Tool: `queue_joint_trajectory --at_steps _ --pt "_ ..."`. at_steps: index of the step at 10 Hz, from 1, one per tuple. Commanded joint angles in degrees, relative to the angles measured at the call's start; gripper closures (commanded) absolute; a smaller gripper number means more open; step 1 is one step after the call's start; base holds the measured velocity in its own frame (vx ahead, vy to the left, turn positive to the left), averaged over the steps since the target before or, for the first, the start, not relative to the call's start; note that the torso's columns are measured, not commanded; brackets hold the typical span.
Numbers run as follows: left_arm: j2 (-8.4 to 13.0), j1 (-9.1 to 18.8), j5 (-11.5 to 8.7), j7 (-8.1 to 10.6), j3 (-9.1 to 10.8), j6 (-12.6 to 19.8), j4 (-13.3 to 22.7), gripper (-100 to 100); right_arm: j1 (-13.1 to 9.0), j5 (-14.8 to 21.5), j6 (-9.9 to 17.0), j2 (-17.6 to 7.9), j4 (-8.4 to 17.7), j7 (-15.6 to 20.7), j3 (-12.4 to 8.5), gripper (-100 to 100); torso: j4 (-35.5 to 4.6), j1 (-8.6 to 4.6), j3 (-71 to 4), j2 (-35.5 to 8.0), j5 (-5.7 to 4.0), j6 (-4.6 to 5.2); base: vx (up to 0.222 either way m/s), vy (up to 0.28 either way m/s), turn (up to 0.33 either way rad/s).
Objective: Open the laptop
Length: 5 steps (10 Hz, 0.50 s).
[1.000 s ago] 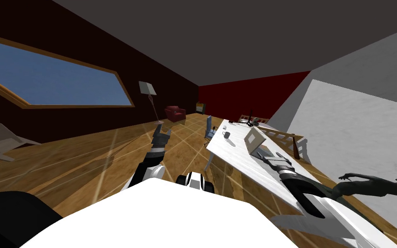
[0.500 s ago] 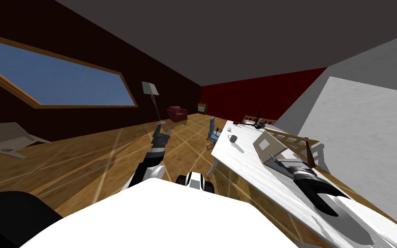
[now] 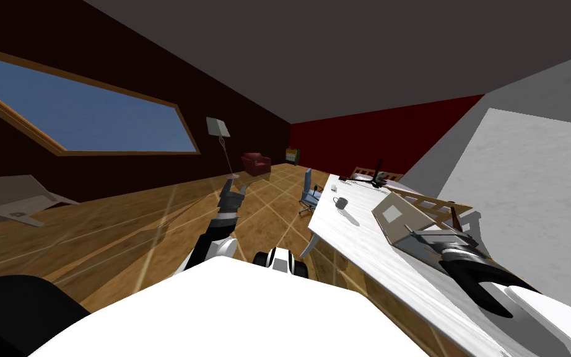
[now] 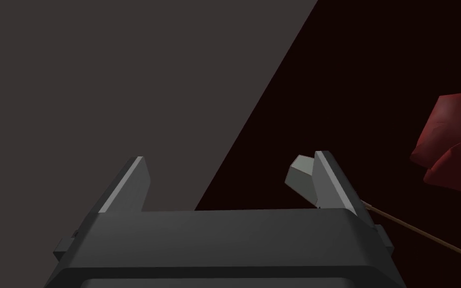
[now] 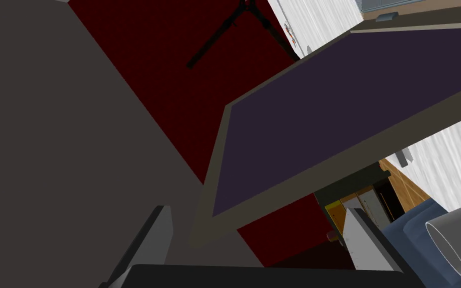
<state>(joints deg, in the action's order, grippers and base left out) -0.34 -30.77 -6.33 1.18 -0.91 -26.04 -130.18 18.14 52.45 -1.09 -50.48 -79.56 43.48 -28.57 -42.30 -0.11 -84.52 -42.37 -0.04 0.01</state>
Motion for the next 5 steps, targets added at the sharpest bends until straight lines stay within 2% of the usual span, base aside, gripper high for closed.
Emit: queue_joint_trajectory --at_steps 1,2,3,4,5 --pt "0.0 0.02 0.0 0.0 0.0 0.0 0.0 0 -2.96 -0.32 2.59 -1.79 2.19 -2.15 4.33 -100 -0.05 -0.04 0.09 -0.17 0.0 -0.06 -0.091 -0.039 0.071" --pt "0.0 0.01 0.0 0.0 0.0 0.0 0.0 0 -5.0 -0.65 5.17 -3.59 4.31 -4.29 6.03 -100 0.01 -0.03 0.1 -0.11 -0.1 -0.02 -0.123 -0.055 0.115" --pt "0.0 0.02 0.0 0.0 0.0 0.0 0.0 0 -5.93 -0.65 5.17 -3.59 4.38 -4.29 7.81 -100 0.0 -0.04 0.06 -0.08 -0.06 -0.03 -0.114 -0.053 0.058" --pt "0.0 0.02 0.0 0.0 0.0 0.0 0.01 0 -5.93 -0.65 5.17 -3.59 4.38 -4.29 9.08 -100 0.02 0.05 -0.02 0.06 0.0 0.02 -0.047 -0.026 -0.014" --pt "0.0 0.01 0.0 0.0 0.0 0.0 0.0 0 -8.71 -0.97 7.76 -5.38 6.57 -6.44 10.8 -100 0.12 0.18 -0.14 0.28 -0.04 0.02 -0.073 -0.017 0.108"
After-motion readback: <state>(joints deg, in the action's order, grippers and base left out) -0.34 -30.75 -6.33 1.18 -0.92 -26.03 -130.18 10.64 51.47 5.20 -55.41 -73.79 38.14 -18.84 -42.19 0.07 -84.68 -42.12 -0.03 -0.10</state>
